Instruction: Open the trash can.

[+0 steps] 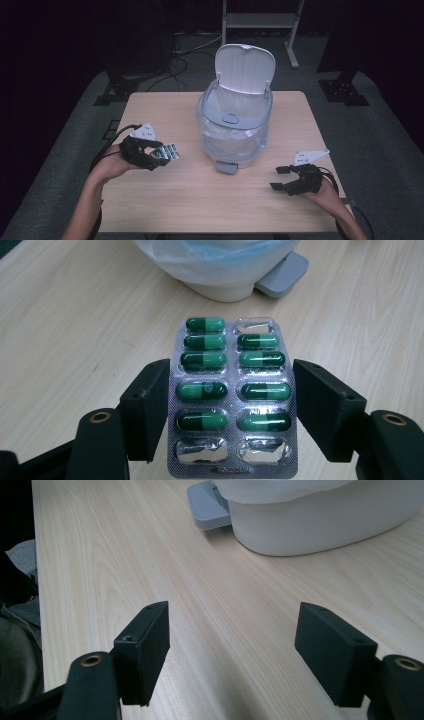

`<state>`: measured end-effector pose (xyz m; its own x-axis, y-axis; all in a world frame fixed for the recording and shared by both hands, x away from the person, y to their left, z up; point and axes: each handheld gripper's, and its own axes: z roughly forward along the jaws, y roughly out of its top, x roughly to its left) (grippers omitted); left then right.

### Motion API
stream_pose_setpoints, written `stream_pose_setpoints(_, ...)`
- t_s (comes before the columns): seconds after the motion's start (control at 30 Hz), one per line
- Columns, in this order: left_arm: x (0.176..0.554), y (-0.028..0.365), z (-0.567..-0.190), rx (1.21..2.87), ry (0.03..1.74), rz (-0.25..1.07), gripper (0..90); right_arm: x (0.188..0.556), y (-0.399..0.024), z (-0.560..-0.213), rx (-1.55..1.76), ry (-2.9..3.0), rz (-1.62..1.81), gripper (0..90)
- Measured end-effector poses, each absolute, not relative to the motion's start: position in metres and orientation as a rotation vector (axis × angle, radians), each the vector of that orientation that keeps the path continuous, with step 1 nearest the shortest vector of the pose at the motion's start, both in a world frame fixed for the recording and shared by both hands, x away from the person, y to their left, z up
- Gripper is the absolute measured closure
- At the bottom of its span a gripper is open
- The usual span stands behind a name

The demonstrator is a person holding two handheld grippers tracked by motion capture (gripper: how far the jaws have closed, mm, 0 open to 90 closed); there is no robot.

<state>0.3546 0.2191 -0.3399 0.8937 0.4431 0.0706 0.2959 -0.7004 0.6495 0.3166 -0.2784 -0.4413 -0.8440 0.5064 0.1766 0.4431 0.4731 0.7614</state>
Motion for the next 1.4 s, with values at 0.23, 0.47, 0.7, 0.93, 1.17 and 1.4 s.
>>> stream_pose_setpoints(0.23,0.357,0.219,-0.327,2.396,0.541,0.290,33.3,0.314,-0.282,-0.441,0.861,2.616,1.326,28.7)
stream_pose_setpoints(0.47,0.361,0.214,-0.314,2.406,0.523,0.288,33.3,0.316,-0.282,-0.441,0.857,2.620,1.325,28.7)
stream_pose_setpoints(0.7,0.364,0.212,-0.296,2.403,0.512,0.294,33.3,0.317,-0.283,-0.440,0.863,2.616,1.329,28.7)
stream_pose_setpoints(0.93,0.367,0.210,-0.275,2.394,0.507,0.288,33.3,0.318,-0.285,-0.440,0.870,2.612,1.337,28.7)
stream_pose_setpoints(1.17,0.372,0.203,-0.255,2.389,0.488,0.290,33.3,0.319,-0.286,-0.440,0.870,2.609,1.334,28.7)
stream_pose_setpoints(1.4,0.377,0.194,-0.239,2.395,0.462,0.289,33.3,0.319,-0.290,-0.439,0.884,2.595,1.347,28.7)
